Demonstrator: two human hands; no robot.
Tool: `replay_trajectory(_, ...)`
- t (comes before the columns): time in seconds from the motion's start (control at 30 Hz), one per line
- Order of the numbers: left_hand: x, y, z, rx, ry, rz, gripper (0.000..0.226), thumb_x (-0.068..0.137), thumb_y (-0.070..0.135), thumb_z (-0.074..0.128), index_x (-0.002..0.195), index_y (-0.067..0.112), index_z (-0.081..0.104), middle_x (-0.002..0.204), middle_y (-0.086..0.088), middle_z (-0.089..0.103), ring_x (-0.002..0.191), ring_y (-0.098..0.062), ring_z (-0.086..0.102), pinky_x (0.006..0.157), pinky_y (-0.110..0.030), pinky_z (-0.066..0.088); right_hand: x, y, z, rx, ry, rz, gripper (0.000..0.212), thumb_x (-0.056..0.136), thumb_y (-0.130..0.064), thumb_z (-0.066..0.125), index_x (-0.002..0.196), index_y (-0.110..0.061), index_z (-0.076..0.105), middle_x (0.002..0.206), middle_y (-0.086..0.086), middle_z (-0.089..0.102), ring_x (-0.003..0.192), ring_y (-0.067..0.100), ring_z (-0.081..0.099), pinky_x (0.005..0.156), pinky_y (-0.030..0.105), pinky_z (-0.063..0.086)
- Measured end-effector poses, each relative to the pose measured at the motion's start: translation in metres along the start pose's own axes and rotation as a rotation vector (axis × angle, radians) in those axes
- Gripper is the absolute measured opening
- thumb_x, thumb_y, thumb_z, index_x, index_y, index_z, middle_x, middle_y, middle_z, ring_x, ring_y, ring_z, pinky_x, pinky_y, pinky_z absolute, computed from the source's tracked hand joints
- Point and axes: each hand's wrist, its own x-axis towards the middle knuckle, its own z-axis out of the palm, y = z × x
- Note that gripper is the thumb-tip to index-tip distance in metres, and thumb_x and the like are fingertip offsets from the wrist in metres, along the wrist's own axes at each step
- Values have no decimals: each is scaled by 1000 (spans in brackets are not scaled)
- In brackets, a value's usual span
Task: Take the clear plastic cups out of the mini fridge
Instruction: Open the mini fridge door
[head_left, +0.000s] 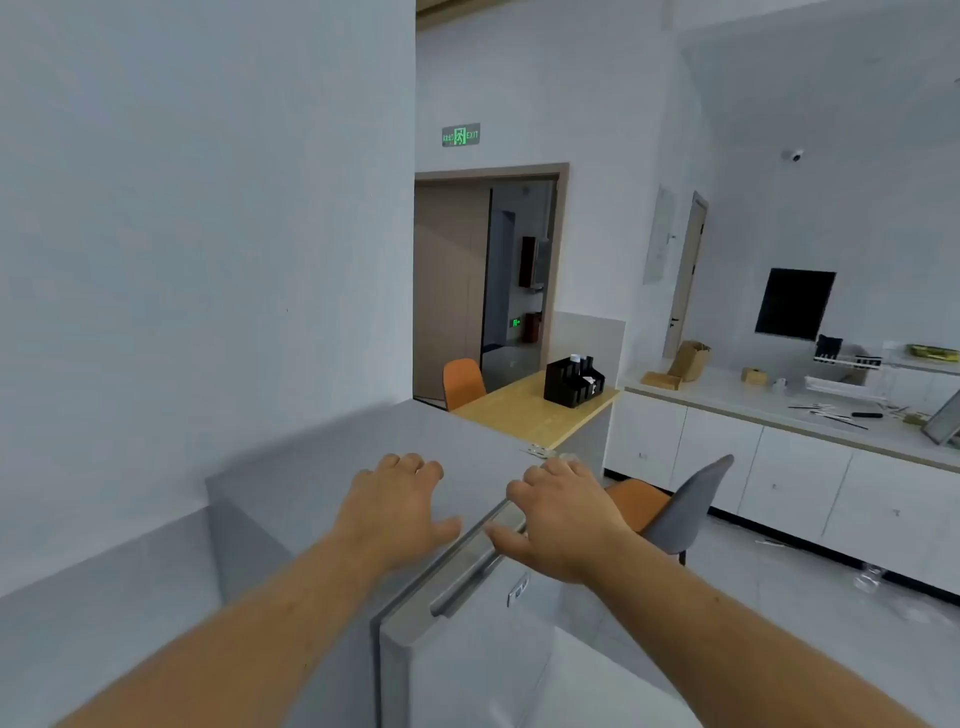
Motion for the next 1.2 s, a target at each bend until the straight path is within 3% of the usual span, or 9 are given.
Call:
replay_trajectory(0.3, -5, -17, 44, -121, -91, -84, 78, 79, 84, 35, 132, 31, 56, 131, 4, 61, 120, -21, 53, 94, -46, 51, 6, -11, 47, 0, -31, -73, 66, 93, -75, 22, 97, -22, 61, 85, -1, 52, 85, 21, 44, 93, 47, 39)
replay_trajectory(0.5, 1, -18, 56, -176, -77, -92, 69, 84, 79, 38, 129, 31, 59, 129, 5, 63, 118, -19, 53, 94, -42, 50, 6, -17, 73, 145, 72, -34, 38, 95, -63, 34, 91, -27, 44, 79, -9, 44, 75, 17, 47, 80, 37, 42)
replay_trajectory(0.67, 2, -17, 61, -191, -55, -107, 68, 82, 76, 38, 129, 31, 59, 130, 6, 63, 118, -19, 53, 96, -42, 48, 5, -29, 92, 211, 173, 65, 25, 94, -51, 38, 86, -27, 40, 76, -9, 42, 66, 16, 46, 67, 32, 33)
replay_trajectory(0.83, 1, -17, 60, -181, -52, -110, 66, 85, 75, 39, 129, 30, 59, 131, 5, 63, 118, -19, 53, 96, -42, 48, 5, -33, 93, 185, 224, 78, 20, 95, -43, 39, 86, -25, 43, 75, -7, 43, 65, 16, 44, 66, 32, 34)
replay_trajectory(1.03, 1, -16, 61, -172, -39, -108, 64, 86, 75, 39, 127, 30, 60, 128, 4, 64, 116, -19, 54, 94, -42, 49, 3, -40, 92, 259, 235, -36, 19, 97, -31, 48, 81, -21, 45, 70, -7, 43, 62, 16, 42, 60, 30, 32)
replay_trajectory(1.2, 1, -18, 62, -172, -33, -111, 65, 85, 76, 38, 127, 31, 59, 129, 5, 64, 116, -18, 54, 94, -41, 49, 0, -39, 98, 354, 217, 39, 27, 101, -36, 50, 77, -23, 51, 71, -8, 50, 69, 13, 46, 58, 29, 40)
